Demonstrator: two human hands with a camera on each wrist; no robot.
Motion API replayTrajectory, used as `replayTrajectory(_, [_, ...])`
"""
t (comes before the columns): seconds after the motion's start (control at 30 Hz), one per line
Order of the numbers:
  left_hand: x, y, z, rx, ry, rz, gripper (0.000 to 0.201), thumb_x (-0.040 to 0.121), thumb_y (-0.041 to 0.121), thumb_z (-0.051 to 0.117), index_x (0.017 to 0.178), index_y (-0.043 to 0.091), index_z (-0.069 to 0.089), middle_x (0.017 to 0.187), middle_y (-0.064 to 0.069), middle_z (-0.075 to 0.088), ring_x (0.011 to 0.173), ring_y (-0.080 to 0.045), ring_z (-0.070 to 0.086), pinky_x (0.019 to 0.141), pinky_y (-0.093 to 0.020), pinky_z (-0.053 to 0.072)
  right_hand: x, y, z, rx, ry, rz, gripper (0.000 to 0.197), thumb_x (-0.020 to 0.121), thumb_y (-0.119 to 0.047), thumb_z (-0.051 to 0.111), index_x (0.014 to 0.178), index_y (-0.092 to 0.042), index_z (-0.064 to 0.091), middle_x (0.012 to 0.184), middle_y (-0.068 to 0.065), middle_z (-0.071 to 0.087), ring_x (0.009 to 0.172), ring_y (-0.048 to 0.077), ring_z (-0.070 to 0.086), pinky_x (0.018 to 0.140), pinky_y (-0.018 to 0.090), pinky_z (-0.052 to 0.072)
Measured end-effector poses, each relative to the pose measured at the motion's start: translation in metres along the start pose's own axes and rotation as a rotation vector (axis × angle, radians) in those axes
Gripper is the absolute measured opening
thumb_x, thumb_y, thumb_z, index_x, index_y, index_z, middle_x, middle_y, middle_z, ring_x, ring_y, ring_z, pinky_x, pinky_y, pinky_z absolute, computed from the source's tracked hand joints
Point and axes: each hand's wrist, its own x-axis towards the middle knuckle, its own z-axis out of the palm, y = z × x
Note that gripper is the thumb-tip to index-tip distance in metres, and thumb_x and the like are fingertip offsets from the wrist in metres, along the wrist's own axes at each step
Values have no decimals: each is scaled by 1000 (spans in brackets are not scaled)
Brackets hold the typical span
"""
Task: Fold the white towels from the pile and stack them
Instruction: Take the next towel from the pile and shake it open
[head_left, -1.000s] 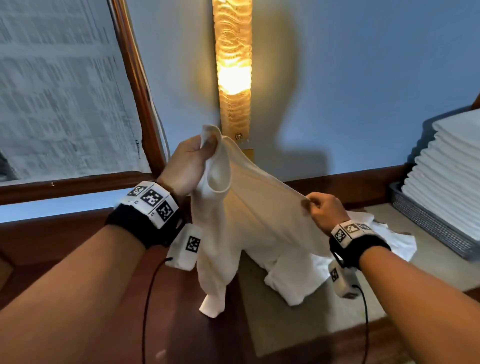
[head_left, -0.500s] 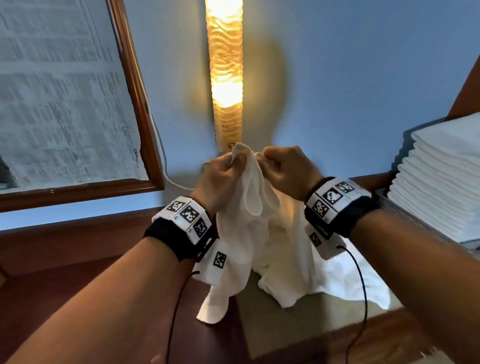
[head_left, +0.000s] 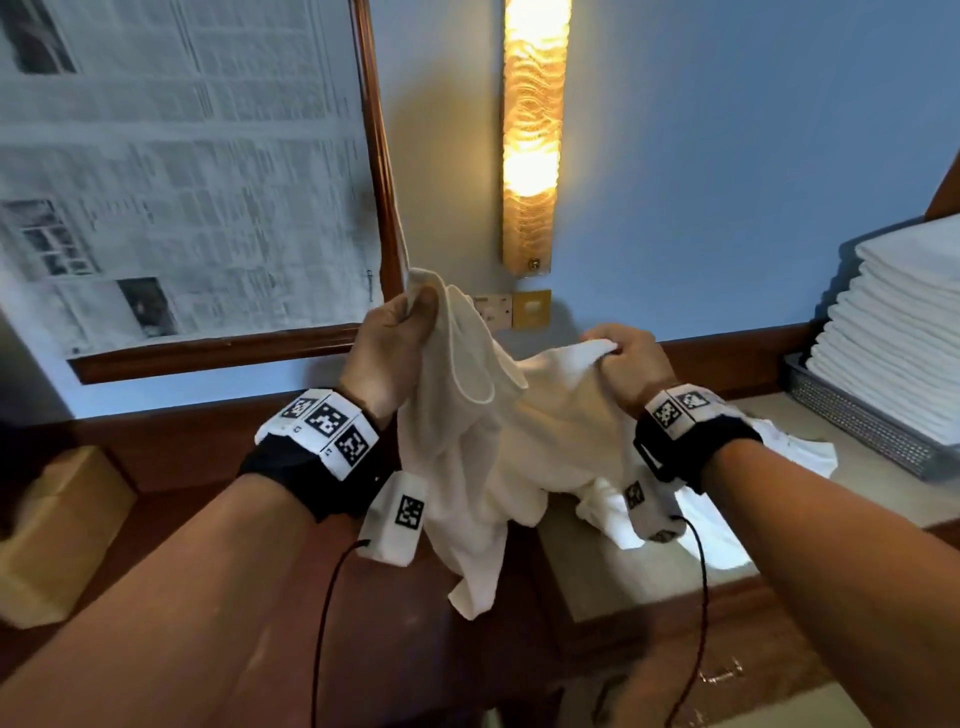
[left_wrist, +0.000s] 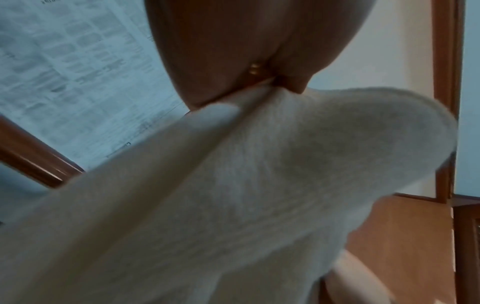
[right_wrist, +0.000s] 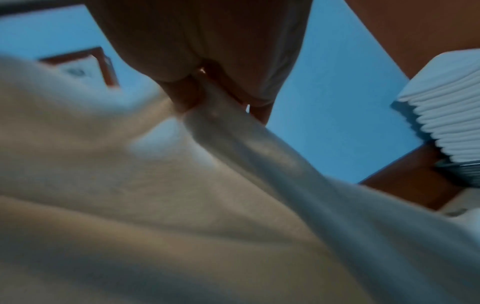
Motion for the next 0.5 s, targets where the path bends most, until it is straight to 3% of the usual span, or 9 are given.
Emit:
replayTrajectory(0.1, [-21,-1,-15,5,-14,11,38,99,48,54,86,18,73,90,-5,75,89,-23,70,89,-46,54,-17,-66,17,-14,-30,-187,34,86,5,49,104,-10,73,105,10,70,100,20,60,83,24,40])
replayTrajectory(0.2, [-42,1,-18,-23,-89,-14,33,102,41,53,86,18,72,83,1,74,79,-11,68,80,-32,54,-40,-121,25,-141,-54,-392,20,81,-7,55,78,-21,68,77,1,63,78,18,56,74,25,38])
replayTrajectory(0.3, [-63,1,-22,-52,-186,-5,37,103,37,51,102,6,71,94,-11,72,85,-20,66,84,-38,52,-69,-151,22,-272,-50,-438,19,76,-25,50,62,-16,60,60,-5,51,62,16,50,59,24,32])
replayTrajectory(0.37, [-75,7,-34,-2,-202,19,41,104,38,48,100,5,71,90,-6,73,83,-16,67,82,-37,53,-94,-154,21,-202,-54,-418,27,75,-36,48,54,-18,49,51,-7,42,53,7,41,53,19,28])
replayTrajectory(0.43, [-85,19,-49,81,-188,71,39,104,41,46,88,14,69,77,8,71,73,-6,65,76,-31,52,-120,-146,26,-125,-109,-377,29,81,-26,58,56,-27,45,52,-9,44,53,2,43,55,22,33])
replayTrajectory(0.5, [-91,30,-64,150,-149,139,45,100,52,48,87,14,68,78,5,69,73,-9,63,77,-37,52,-144,-135,38,-145,-182,-354,17,84,-21,64,72,-30,56,65,-11,58,64,3,55,63,29,44])
